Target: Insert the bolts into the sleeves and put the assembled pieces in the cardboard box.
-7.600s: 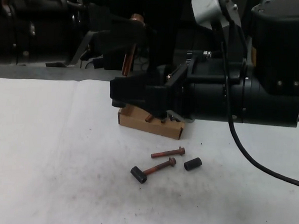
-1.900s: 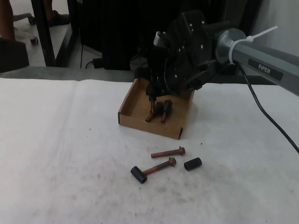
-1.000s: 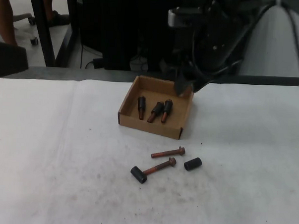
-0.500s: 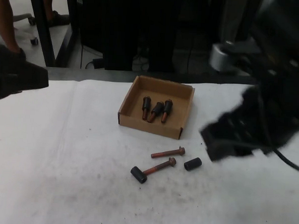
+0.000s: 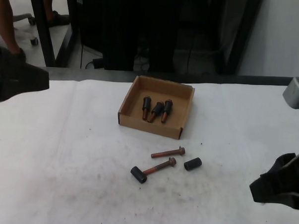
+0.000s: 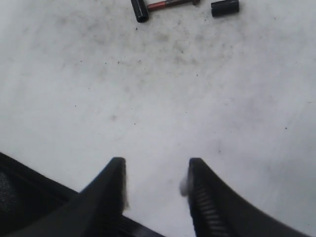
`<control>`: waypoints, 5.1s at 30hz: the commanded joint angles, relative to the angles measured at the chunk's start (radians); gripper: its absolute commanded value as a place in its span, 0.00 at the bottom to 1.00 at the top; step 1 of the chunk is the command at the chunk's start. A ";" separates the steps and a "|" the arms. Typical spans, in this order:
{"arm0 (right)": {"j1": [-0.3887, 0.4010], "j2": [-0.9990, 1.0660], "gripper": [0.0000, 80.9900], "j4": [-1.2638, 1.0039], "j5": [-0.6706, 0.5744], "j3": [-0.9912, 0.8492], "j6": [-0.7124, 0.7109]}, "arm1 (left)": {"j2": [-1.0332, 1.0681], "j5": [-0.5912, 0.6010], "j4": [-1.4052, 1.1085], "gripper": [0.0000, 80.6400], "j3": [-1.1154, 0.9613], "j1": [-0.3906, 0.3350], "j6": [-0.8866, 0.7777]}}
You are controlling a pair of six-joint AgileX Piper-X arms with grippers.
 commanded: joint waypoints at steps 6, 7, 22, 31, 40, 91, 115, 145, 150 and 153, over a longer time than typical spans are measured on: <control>-0.004 0.123 0.48 -0.193 -0.001 0.018 0.310 | 0.002 -0.013 -0.009 0.62 -0.003 -0.103 0.049; -0.004 0.149 0.48 -0.235 -0.001 0.016 0.341 | 0.002 -0.021 -0.009 0.62 -0.003 -0.121 0.056; -0.131 0.657 0.48 -0.664 -0.005 -0.015 0.933 | 0.002 -0.078 -0.009 0.62 -0.003 -0.238 0.080; -0.178 0.742 0.48 -0.792 -0.011 -0.021 1.099 | 0.002 -0.078 -0.009 0.62 -0.003 -0.238 0.081; -0.179 0.810 0.48 -0.801 -0.007 -0.056 1.099 | 0.002 -0.078 -0.009 0.62 -0.003 -0.238 0.081; -0.179 0.915 0.40 -0.805 -0.027 -0.091 1.078 | 0.002 -0.080 -0.049 0.62 -0.003 -0.234 0.092; -0.179 0.857 0.00 -0.756 -0.118 -0.094 0.857 | 0.002 -0.143 -0.070 0.62 -0.003 -0.234 0.092; -0.179 -0.186 0.00 -0.138 -0.006 0.003 0.119 | 0.541 -0.255 -0.336 0.52 -0.031 -0.549 0.269; -0.179 -0.266 0.00 -0.093 -0.006 0.003 0.119 | 0.693 -0.252 -0.332 0.52 -0.093 -0.549 0.334; -0.179 -0.274 0.00 -0.067 -0.006 0.003 0.093 | 0.764 -0.272 -0.332 0.52 -0.136 -0.549 0.367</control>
